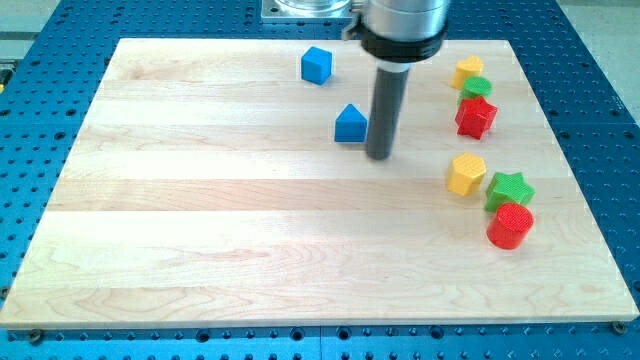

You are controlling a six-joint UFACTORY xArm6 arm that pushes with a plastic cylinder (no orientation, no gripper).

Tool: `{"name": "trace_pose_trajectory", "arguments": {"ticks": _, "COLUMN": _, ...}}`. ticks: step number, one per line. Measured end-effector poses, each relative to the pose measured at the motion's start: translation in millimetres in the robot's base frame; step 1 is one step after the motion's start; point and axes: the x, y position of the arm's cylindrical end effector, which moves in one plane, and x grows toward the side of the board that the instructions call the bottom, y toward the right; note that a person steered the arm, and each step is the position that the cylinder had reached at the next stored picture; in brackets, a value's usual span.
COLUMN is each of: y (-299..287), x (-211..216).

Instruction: Push the blue triangle into the blue cube

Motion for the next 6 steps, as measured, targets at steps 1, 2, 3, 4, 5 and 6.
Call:
{"name": "trace_pose_trajectory", "arguments": {"ticks": 1, "y": -12.6, "x": -40.3}}
{"name": "trace_pose_trajectory", "arguments": {"ticks": 2, "y": -15.4, "x": -74.6}}
{"name": "trace_pose_trajectory", "arguments": {"ticks": 3, "y": -35.3, "x": -107.0}}
{"name": "trace_pose_trajectory", "arguments": {"ticks": 4, "y": -23.6, "x": -112.8}}
{"name": "trace_pose_trajectory", "arguments": {"ticks": 5, "y": 27.2, "x": -147.9}}
{"name": "trace_pose_trajectory", "arguments": {"ticks": 6, "y": 93.3, "x": -175.0}}
